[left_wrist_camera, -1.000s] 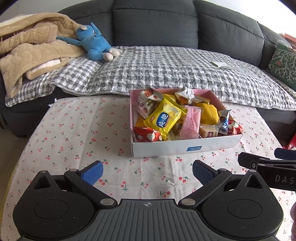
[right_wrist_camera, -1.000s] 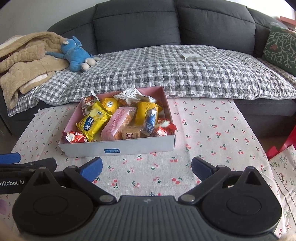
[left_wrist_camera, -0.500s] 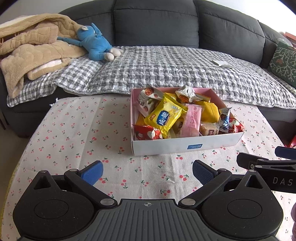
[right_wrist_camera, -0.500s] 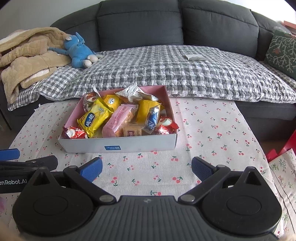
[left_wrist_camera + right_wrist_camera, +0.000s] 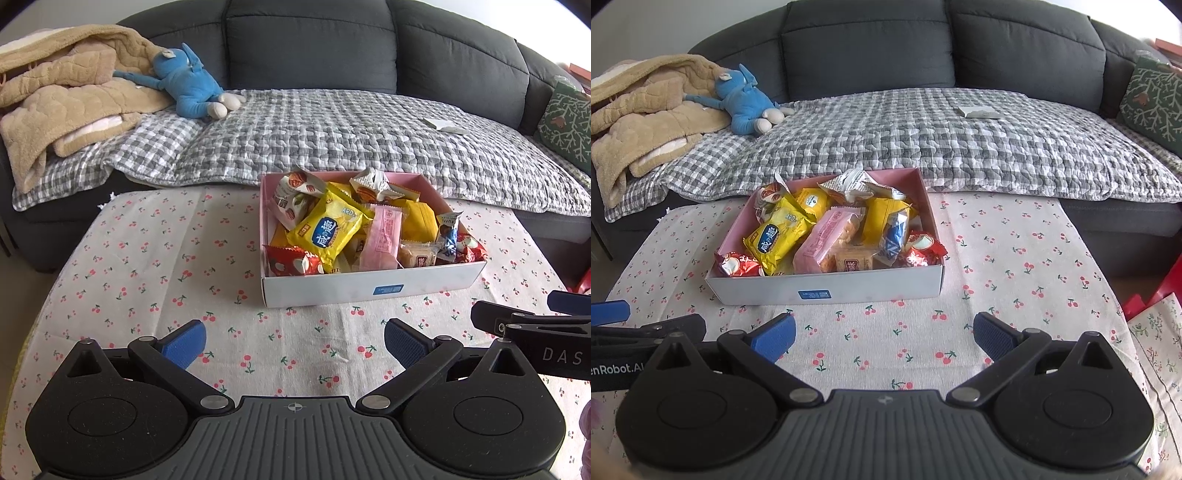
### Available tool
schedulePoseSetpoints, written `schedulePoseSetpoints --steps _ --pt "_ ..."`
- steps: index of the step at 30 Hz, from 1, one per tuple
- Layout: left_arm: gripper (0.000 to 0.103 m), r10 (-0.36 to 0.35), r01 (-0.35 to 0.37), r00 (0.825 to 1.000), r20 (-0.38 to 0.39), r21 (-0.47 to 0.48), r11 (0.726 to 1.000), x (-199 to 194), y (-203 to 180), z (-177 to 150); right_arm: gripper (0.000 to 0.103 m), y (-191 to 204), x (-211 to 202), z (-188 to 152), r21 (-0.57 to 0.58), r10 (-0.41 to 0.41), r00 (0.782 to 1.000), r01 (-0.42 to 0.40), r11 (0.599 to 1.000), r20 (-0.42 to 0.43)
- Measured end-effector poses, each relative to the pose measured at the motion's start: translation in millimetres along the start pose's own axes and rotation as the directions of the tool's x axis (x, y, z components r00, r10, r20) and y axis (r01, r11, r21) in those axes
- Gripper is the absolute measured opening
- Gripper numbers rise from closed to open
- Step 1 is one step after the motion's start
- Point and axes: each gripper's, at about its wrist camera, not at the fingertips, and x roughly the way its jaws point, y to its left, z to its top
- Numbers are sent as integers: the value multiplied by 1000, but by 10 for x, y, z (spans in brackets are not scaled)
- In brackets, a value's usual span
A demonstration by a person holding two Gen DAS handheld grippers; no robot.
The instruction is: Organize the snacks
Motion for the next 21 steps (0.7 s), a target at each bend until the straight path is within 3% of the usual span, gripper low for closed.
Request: schedulePoseSetpoints --steps 21 --pt "103 1 -1 1000 0 3 1000 -7 -18 -5 103 -5 9 -1 15 -2 1000 2 1000 -10"
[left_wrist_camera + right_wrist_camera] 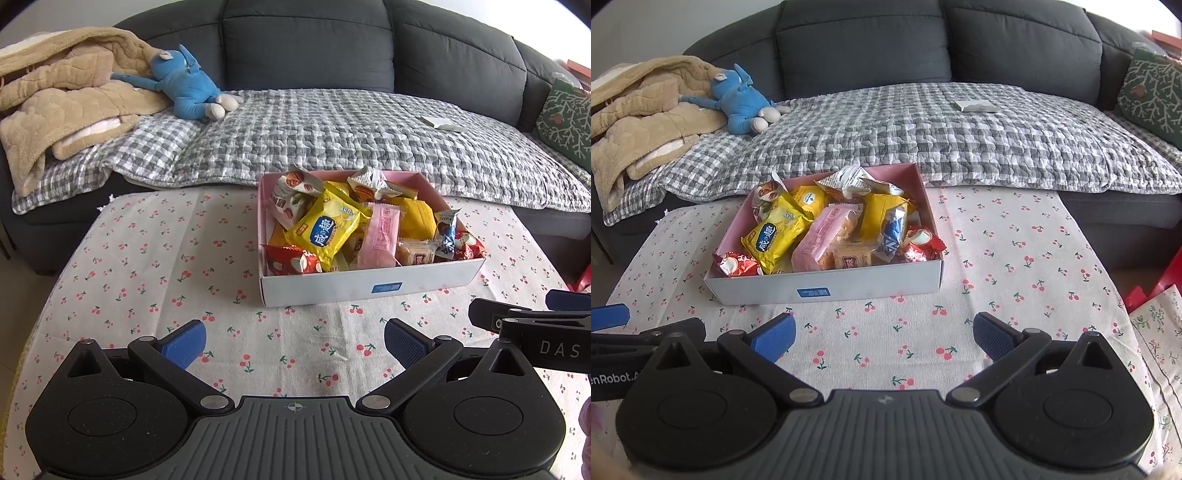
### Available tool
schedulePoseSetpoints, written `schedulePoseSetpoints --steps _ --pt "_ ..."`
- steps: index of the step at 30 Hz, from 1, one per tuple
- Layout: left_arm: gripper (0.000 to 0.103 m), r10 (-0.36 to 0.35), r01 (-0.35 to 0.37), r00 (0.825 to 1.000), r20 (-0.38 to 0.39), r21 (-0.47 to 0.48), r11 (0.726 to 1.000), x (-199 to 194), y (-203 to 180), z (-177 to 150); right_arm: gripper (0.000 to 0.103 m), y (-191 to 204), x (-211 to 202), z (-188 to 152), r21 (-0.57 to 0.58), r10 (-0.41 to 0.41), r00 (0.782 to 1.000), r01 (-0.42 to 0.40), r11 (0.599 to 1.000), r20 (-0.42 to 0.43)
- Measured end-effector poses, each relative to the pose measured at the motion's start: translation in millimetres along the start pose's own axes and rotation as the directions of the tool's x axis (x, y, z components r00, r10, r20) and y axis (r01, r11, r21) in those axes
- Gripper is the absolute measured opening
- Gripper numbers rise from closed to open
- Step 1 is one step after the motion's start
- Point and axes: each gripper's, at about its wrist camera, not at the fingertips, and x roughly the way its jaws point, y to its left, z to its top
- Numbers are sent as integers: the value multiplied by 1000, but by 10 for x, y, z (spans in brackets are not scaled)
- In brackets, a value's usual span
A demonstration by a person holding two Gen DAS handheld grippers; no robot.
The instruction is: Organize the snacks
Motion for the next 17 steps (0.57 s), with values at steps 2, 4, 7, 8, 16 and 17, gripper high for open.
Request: schedulePoseSetpoints --steps 2,4,7,8,16,17 --pt "103 0 0 1000 0 0 1000 0 0 0 103 0 -1 -3 0 0 1000 0 1000 -1" --pt "103 0 0 1000 0 1 1000 0 0 0 103 -1 1 -1 -1 0 1000 0 1000 0" --pt "103 0 0 1000 0 0 1000 -1 -2 -1 103 -3 2 -5 -1 -1 1000 1 1000 -1" --pt "103 0 0 1000 0 0 1000 -1 -3 -2 103 -3 4 -3 -1 0 1000 0 1000 0" --pt "103 5 -5 1000 2 6 1000 -5 -19 -20 103 -11 19 -18 -5 -6 1000 6 1000 -3" --pt "103 -1 1 1000 3 9 1000 -4 -15 -26 103 -13 21 -19 -6 -8 1000 8 1000 -2"
